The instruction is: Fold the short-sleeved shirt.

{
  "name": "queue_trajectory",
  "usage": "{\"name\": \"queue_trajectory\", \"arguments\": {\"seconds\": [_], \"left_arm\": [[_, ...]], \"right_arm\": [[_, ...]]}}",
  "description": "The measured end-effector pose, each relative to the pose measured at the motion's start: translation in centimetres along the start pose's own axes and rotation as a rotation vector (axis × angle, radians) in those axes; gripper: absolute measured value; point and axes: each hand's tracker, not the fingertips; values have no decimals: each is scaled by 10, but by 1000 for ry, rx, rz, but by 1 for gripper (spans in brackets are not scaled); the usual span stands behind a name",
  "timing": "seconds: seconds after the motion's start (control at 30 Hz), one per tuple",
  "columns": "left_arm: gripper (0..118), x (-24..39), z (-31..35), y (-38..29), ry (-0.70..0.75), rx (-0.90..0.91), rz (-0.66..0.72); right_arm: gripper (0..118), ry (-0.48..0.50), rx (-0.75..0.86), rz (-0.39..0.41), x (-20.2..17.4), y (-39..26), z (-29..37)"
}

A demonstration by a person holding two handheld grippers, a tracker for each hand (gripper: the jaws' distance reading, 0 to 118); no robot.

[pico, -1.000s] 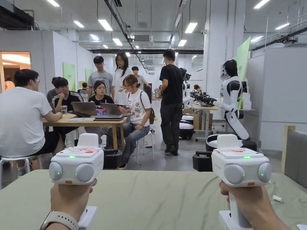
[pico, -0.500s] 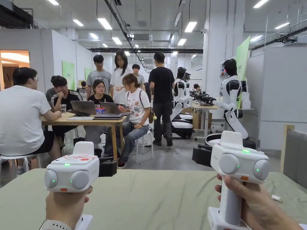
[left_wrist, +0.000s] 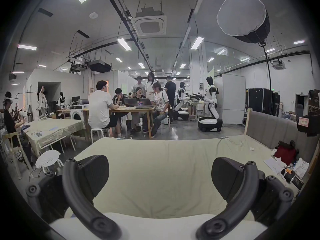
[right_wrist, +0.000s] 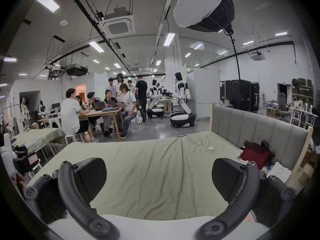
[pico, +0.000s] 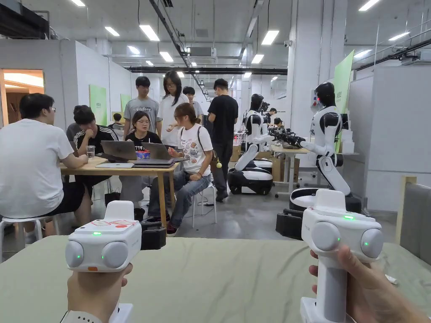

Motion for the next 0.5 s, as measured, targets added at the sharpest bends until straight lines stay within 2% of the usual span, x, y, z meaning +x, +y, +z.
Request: {"name": "queue_trajectory", "arguments": {"seconds": [0.37, 0.43, 0.5], "left_arm": [[118, 7, 2, -3, -7, 1, -10], [118, 7, 1, -3, -8, -1, -5], [118, 7, 1, -4, -10, -3, -6]], "right_arm": [[118, 28, -3, 54, -1, -6, -8], [118, 96, -76, 7, 3, -4, -13], [118, 60, -41, 19, 2, -6, 0]]}}
